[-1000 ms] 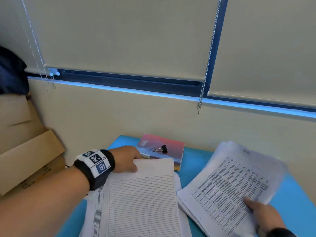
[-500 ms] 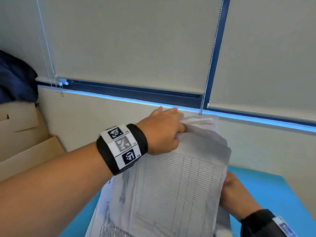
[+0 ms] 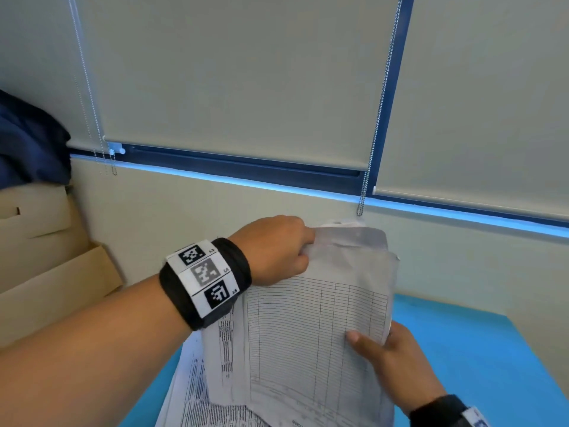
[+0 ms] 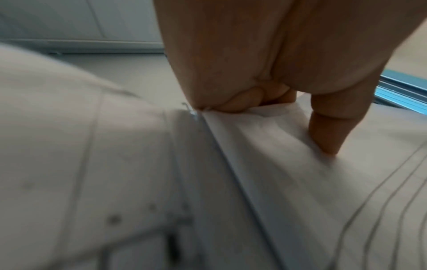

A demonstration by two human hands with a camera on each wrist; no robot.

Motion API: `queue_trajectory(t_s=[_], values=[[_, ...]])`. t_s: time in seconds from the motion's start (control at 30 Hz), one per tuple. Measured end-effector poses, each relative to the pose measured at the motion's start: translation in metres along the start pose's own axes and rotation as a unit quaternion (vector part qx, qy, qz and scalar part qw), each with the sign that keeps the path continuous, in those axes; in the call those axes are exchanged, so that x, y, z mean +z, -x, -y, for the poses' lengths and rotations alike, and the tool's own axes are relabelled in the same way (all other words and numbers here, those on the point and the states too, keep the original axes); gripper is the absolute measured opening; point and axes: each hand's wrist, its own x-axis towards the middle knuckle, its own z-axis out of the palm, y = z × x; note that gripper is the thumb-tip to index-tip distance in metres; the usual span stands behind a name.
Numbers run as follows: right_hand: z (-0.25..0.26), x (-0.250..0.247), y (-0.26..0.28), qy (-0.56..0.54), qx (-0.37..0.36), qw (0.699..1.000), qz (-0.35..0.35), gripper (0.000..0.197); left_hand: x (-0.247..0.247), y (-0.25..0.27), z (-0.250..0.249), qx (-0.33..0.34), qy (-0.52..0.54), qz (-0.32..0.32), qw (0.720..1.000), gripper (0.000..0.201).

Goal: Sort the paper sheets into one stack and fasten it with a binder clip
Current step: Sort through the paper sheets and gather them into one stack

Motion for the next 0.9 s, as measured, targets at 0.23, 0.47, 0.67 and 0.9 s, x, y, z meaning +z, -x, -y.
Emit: queue_trajectory(t_s=[0.23,0.47,0.67,0.9], values=[[-0.015,-0.007,-0.003,-0.061,0.038,0.995,-0.068,0.011,0.046,0.048,0.057,-0.154,0.366,-0.228,0.889,0.094],[-0.013,-0.003,-0.005,-0.115,0.026,0.991,-0.054,0.016,0.145,0.076,0.040,-0.235,0.721,-0.150,0.634,0.076],[-0.006,0.010,-0.014,-0.131,-0.036,0.989,-0.061,0.025,0.160,0.056,0.022,-0.292,0.690,-0.258,0.609,0.036],[-0.018,0.016,-0.018,-0.082,0.003,0.993,-0.089,0.017,0.188,0.053,0.012,-0.366,0.682,-0.197,0.602,0.047]])
